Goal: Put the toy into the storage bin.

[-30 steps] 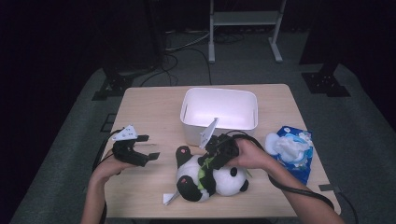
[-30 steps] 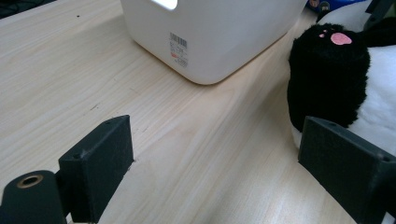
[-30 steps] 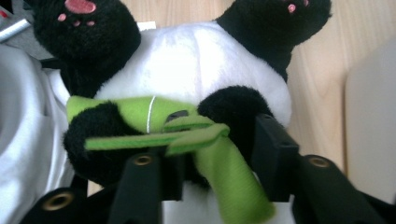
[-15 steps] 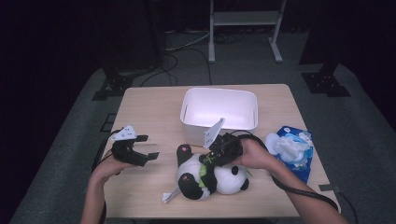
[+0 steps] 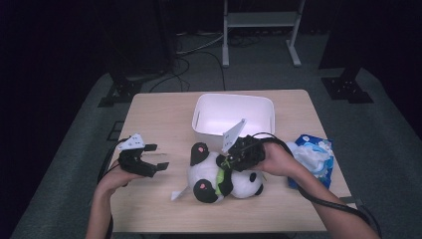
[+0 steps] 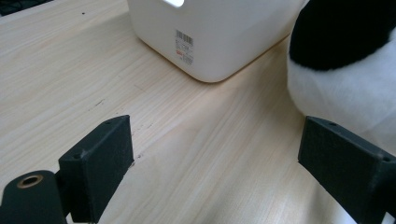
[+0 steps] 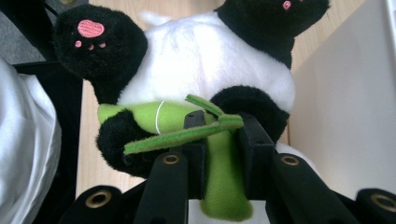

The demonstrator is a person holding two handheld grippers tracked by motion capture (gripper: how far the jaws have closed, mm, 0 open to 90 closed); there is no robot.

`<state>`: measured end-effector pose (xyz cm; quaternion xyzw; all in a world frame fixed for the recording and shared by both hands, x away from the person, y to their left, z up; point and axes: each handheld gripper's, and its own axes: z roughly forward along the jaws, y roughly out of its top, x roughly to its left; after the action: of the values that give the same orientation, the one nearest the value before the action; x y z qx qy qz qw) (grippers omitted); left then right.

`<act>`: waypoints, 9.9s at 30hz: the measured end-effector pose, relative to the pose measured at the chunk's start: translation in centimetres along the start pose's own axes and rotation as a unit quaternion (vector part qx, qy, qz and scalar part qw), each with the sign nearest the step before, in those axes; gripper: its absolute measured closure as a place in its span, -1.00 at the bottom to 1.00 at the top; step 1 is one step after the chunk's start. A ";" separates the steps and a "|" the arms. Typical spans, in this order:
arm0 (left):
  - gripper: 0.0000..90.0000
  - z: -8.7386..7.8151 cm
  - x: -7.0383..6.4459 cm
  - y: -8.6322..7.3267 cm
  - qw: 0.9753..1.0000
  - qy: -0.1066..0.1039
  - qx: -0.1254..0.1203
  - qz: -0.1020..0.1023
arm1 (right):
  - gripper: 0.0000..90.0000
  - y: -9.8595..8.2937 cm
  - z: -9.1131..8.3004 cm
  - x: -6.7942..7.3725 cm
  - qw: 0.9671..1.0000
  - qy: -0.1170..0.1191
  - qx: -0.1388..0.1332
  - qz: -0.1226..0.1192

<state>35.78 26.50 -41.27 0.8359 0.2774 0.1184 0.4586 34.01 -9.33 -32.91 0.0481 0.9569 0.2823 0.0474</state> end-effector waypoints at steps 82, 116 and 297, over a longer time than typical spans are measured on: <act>-0.80 0.2 1.8 -1.9 0.999 -0.002 0.007 -0.034 | 0.65 7.5 -18.0 -9.7 0.992 -0.105 0.004 0.066; -0.80 0.2 2.1 -2.2 0.999 -0.003 0.008 -0.041 | 0.65 4.9 -11.6 -15.7 0.991 -0.082 0.022 0.101; -0.80 2.3 0.5 -2.3 0.998 -0.026 0.057 -0.014 | -0.32 -13.5 -11.4 -8.5 0.962 -0.053 -0.094 0.250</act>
<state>36.42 26.10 -44.46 0.8596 0.2835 0.0743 0.4187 40.20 -27.75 -30.24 0.2958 0.8798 0.3709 0.0307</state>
